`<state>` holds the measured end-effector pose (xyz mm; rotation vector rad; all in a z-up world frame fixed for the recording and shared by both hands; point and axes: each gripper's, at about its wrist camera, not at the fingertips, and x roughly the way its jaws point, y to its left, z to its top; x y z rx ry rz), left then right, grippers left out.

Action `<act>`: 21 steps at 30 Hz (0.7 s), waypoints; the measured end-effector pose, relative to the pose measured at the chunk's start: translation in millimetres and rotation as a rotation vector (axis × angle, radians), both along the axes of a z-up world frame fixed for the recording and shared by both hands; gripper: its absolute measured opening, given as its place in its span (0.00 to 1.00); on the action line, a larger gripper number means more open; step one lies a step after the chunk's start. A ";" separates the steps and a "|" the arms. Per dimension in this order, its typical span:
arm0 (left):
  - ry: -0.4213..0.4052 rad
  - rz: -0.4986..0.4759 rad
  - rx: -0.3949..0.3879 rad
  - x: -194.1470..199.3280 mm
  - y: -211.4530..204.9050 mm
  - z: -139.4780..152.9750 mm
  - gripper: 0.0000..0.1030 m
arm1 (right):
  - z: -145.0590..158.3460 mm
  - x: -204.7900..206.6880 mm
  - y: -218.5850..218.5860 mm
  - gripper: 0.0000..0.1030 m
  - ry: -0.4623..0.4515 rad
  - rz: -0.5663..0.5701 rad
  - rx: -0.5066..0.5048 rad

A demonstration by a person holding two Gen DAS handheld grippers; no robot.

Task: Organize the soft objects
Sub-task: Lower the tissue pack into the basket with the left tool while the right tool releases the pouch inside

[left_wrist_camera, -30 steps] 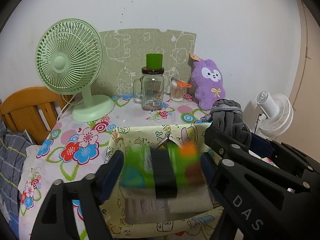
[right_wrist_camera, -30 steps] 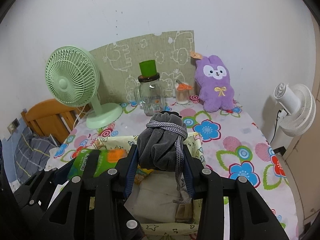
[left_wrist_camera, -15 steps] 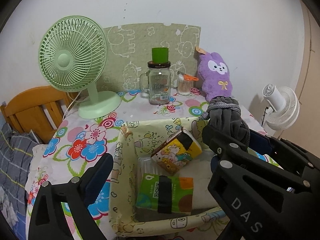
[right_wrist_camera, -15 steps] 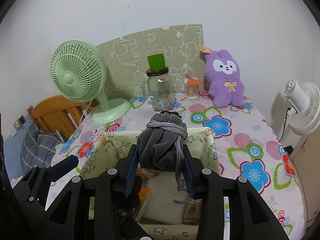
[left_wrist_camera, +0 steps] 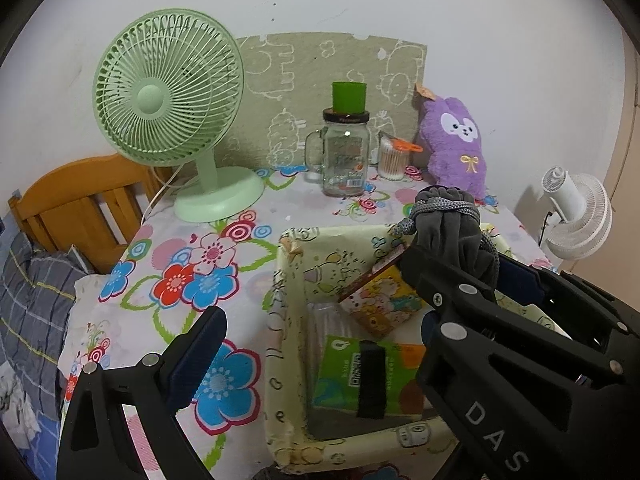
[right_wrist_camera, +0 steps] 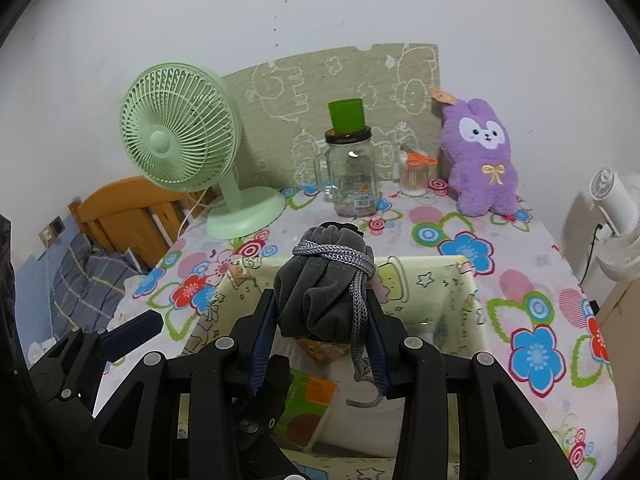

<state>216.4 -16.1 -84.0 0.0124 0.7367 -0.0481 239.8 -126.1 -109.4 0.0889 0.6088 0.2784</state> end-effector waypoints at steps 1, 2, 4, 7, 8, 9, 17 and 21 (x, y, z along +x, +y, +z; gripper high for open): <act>0.004 0.003 0.001 0.7 1.2 -0.9 0.96 | -1.6 1.4 1.4 0.43 0.005 0.004 0.002; 0.006 0.006 0.002 1.2 2.3 -1.7 0.96 | -3.2 3.0 2.6 0.43 0.013 0.013 0.007; 0.014 0.009 0.000 2.4 4.2 -3.6 0.96 | -5.8 5.3 4.1 0.44 0.026 0.023 0.015; 0.019 0.008 -0.007 3.2 5.9 -5.3 0.96 | -7.9 6.9 6.4 0.52 0.032 0.022 0.017; 0.019 0.005 -0.011 3.1 6.2 -5.3 0.96 | -8.1 7.4 6.9 0.63 0.033 0.025 0.015; 0.018 0.000 -0.014 2.7 6.1 -5.1 0.96 | -7.9 7.9 6.9 0.76 0.035 0.026 0.010; 0.006 -0.025 -0.015 -2.8 1.3 -1.5 0.96 | -4.9 2.8 3.7 0.87 0.035 -0.013 -0.041; -0.022 -0.025 0.004 -11.0 -0.4 5.0 0.96 | -2.0 -3.1 2.4 0.89 0.039 -0.030 -0.054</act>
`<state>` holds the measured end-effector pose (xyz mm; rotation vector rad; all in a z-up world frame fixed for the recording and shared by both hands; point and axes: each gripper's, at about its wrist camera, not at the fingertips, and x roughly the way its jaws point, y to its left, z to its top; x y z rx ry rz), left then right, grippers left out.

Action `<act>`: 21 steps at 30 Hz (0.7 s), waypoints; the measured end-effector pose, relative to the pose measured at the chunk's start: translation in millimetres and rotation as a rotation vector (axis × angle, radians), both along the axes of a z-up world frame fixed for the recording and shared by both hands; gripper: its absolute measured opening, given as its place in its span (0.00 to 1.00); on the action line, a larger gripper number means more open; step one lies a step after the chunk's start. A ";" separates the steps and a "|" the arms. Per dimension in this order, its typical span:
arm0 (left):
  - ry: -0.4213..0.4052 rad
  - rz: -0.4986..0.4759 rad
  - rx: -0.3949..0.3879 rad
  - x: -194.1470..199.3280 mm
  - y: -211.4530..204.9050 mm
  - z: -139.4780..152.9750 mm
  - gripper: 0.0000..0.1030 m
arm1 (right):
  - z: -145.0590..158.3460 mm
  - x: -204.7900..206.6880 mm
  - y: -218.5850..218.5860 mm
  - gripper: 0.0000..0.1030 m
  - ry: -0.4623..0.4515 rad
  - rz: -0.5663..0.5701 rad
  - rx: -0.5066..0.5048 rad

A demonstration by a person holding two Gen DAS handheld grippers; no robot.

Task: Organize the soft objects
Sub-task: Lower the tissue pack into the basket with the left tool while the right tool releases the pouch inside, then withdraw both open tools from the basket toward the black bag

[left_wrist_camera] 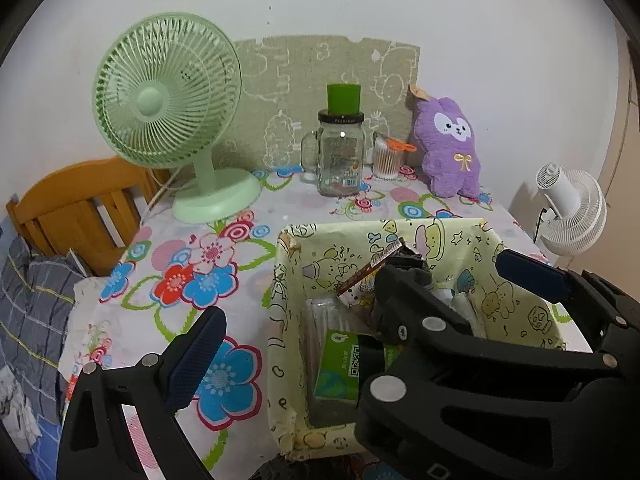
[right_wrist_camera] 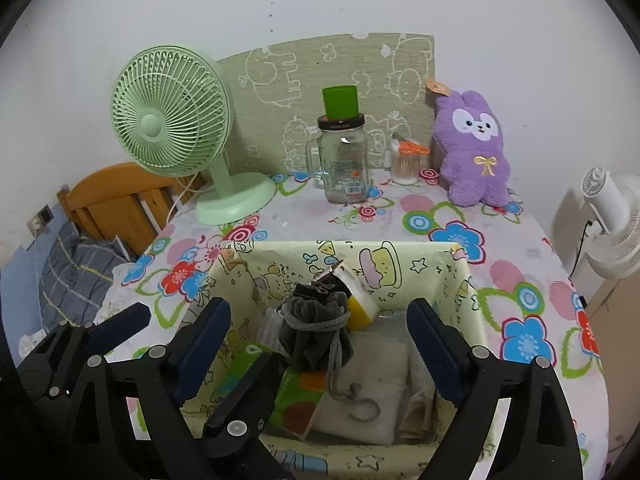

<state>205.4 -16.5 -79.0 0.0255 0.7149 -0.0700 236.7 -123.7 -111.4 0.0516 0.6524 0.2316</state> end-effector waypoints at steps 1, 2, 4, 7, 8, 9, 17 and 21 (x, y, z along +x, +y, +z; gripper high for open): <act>-0.005 -0.002 0.000 -2.0 -0.2 1.6 0.96 | 1.5 -2.5 0.0 0.89 -0.002 -0.003 -0.003; -0.008 -0.004 -0.001 -4.1 -0.1 3.0 0.96 | 3.4 -5.5 -0.1 0.89 -0.007 -0.006 -0.006; -0.015 -0.006 -0.007 -9.1 -0.3 7.2 0.96 | 7.2 -11.0 -0.9 0.90 -0.017 -0.014 -0.008; -0.031 -0.007 -0.012 -16.9 -1.2 13.4 0.96 | 13.3 -20.5 -2.7 0.91 -0.038 -0.026 -0.003; -0.035 -0.008 -0.013 -19.3 -1.2 15.0 0.96 | 15.3 -23.6 -3.8 0.92 -0.044 -0.030 0.001; -0.041 -0.009 -0.013 -22.2 -1.6 17.1 0.96 | 17.3 -26.8 -4.4 0.93 -0.048 -0.033 0.004; -0.067 -0.014 -0.017 -43.0 -2.8 27.6 0.97 | 27.5 -50.6 -7.2 0.96 -0.066 -0.047 0.013; -0.085 -0.016 -0.019 -55.6 -4.1 33.7 0.97 | 33.0 -63.6 -8.6 0.96 -0.081 -0.045 0.021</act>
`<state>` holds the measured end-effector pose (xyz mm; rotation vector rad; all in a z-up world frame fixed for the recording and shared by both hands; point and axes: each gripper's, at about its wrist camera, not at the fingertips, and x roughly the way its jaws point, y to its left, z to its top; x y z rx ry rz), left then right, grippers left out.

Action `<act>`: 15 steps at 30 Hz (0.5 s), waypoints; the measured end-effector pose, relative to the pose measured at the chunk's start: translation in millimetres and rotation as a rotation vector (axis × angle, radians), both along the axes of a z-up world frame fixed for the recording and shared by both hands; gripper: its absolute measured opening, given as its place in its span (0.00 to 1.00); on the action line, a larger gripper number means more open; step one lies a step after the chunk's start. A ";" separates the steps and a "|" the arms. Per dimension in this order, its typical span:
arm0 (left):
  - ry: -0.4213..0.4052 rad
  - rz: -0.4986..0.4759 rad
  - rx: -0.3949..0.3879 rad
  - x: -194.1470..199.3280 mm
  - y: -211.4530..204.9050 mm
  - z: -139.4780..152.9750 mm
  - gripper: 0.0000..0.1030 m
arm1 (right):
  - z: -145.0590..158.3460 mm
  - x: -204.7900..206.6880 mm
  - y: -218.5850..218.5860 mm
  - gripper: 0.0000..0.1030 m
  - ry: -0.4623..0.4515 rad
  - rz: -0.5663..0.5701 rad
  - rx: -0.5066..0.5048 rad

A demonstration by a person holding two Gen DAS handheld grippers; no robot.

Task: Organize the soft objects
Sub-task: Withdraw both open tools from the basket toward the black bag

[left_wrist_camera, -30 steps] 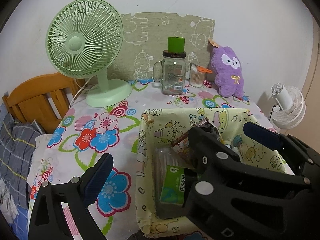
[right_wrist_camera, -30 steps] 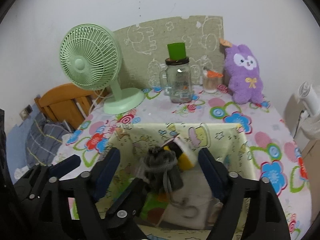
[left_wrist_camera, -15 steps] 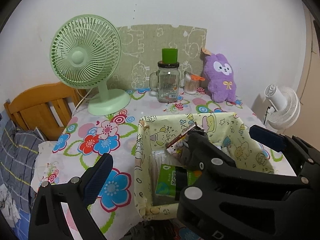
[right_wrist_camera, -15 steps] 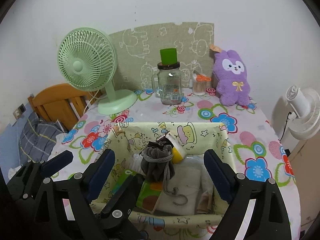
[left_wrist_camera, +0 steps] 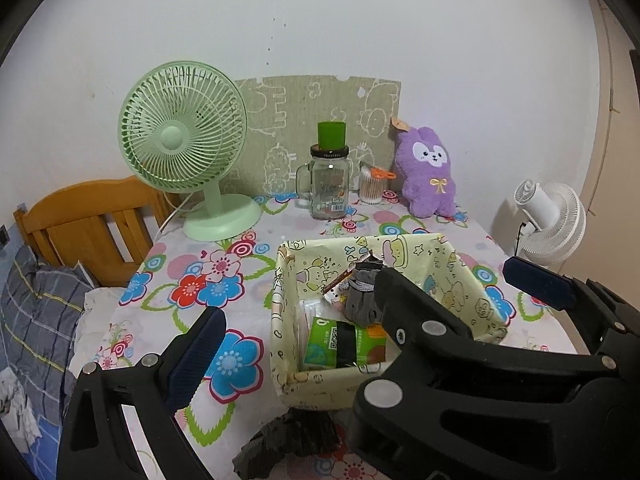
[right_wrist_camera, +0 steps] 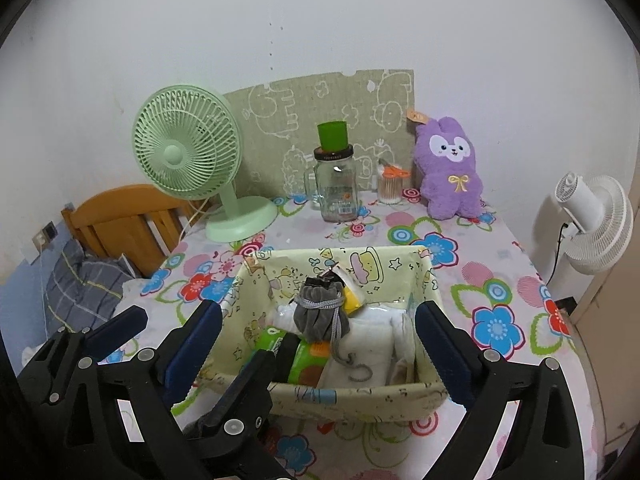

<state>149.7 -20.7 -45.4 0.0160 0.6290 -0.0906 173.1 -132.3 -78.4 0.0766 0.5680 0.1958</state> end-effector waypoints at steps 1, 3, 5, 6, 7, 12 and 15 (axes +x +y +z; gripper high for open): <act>-0.004 -0.001 -0.001 -2.7 -0.5 1.5 0.97 | 2.3 -4.6 -0.6 0.96 -0.007 -0.003 0.000; -0.015 -0.003 -0.005 -9.8 -0.7 5.3 0.97 | 6.2 -12.2 -0.8 0.96 -0.019 -0.006 -0.001; -0.024 -0.008 -0.007 -16.0 -1.5 8.9 0.97 | 10.0 -19.2 -1.8 0.96 -0.028 -0.009 -0.005; -0.028 -0.009 -0.007 -18.6 -2.1 10.3 0.97 | 11.2 -21.5 -1.8 0.96 -0.029 -0.010 -0.007; -0.032 -0.011 -0.008 -21.5 -2.8 12.0 0.97 | 13.4 -25.5 -2.4 0.96 -0.032 -0.011 -0.010; -0.054 -0.019 -0.013 -37.9 -6.5 20.2 0.97 | 21.6 -43.3 -6.5 0.97 -0.055 -0.022 -0.019; -0.066 -0.024 -0.016 -46.4 -8.2 23.5 0.97 | 26.8 -56.2 -9.5 0.98 -0.075 -0.030 -0.026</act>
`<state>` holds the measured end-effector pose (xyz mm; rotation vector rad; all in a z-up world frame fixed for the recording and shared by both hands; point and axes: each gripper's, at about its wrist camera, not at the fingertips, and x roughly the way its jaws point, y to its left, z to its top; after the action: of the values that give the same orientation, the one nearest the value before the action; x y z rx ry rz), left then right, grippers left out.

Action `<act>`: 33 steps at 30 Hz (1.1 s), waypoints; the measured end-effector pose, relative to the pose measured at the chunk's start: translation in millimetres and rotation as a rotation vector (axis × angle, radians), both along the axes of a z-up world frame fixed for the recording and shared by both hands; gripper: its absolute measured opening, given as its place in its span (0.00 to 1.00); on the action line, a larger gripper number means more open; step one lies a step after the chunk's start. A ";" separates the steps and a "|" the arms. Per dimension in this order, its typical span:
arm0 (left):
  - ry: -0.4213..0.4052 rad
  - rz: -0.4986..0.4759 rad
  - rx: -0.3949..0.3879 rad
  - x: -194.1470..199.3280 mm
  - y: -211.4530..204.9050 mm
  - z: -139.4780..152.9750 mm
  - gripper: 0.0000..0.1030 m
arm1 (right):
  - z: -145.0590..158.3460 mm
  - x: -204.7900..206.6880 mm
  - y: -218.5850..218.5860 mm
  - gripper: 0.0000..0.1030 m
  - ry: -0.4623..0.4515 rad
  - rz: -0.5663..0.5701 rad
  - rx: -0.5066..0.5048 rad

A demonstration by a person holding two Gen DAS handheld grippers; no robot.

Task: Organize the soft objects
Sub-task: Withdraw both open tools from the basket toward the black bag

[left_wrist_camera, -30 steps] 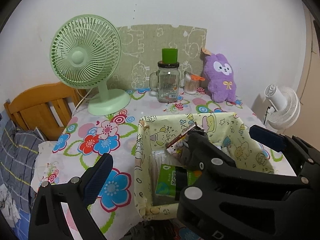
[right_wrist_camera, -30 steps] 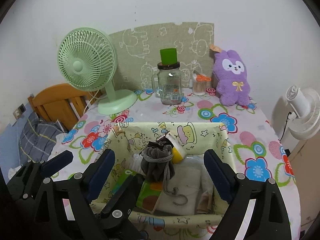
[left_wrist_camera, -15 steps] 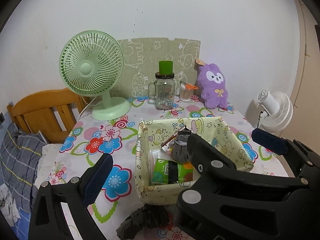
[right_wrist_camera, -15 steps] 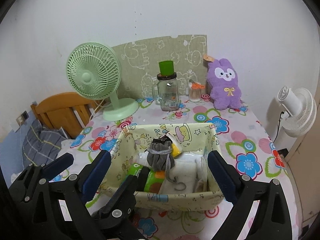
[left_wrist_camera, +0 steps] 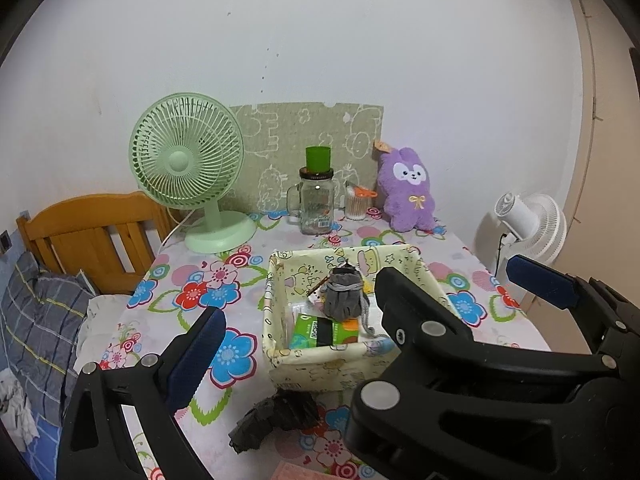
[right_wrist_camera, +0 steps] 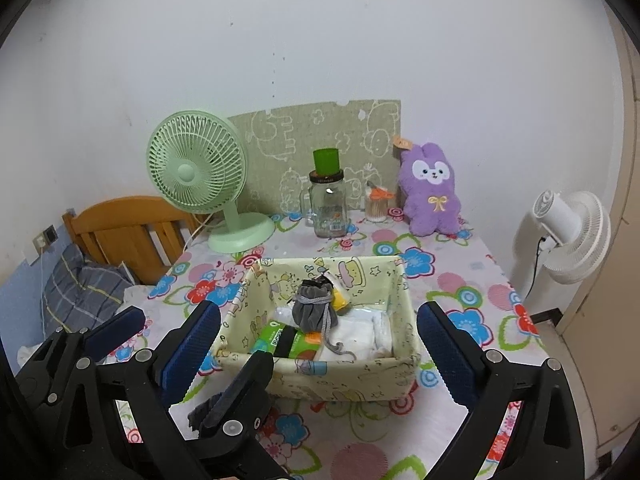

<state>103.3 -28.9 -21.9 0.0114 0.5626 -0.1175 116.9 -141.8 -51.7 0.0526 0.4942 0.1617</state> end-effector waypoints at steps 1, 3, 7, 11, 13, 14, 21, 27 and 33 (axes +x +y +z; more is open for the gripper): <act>-0.003 -0.001 -0.001 -2.8 -0.3 0.8 0.97 | 1.2 -3.9 -0.8 0.98 -0.006 -0.003 -0.001; -0.011 -0.003 -0.002 -9.7 -2.1 3.0 0.97 | 3.4 -11.0 -2.0 0.99 -0.017 -0.007 -0.004; -0.022 -0.006 -0.005 -21.3 -4.6 5.9 0.97 | 7.6 -25.2 -5.9 0.99 -0.035 -0.015 -0.007; -0.035 -0.014 -0.002 -33.3 -7.9 8.2 0.97 | 9.8 -38.1 -8.1 0.99 -0.051 -0.018 -0.014; -0.043 -0.017 -0.001 -39.9 -8.5 8.9 0.97 | 10.6 -45.2 -8.8 0.99 -0.058 -0.025 -0.024; -0.047 -0.018 -0.001 -43.2 -8.7 9.2 0.98 | 11.0 -48.8 -9.2 0.99 -0.060 -0.030 -0.029; -0.056 -0.014 0.000 -58.8 -8.8 8.0 0.98 | 10.6 -65.7 -8.1 0.99 -0.070 -0.042 -0.036; -0.054 -0.008 0.011 -70.3 -5.8 2.8 0.98 | 4.6 -75.8 -5.3 0.99 -0.068 -0.028 -0.029; -0.051 -0.012 0.016 -78.4 -2.3 -6.1 0.98 | -5.8 -84.5 -2.3 0.99 -0.061 -0.011 -0.032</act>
<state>24.9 -31.2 -27.9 0.0330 0.5122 -0.1245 32.5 -144.1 -57.4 0.0190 0.4357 0.1443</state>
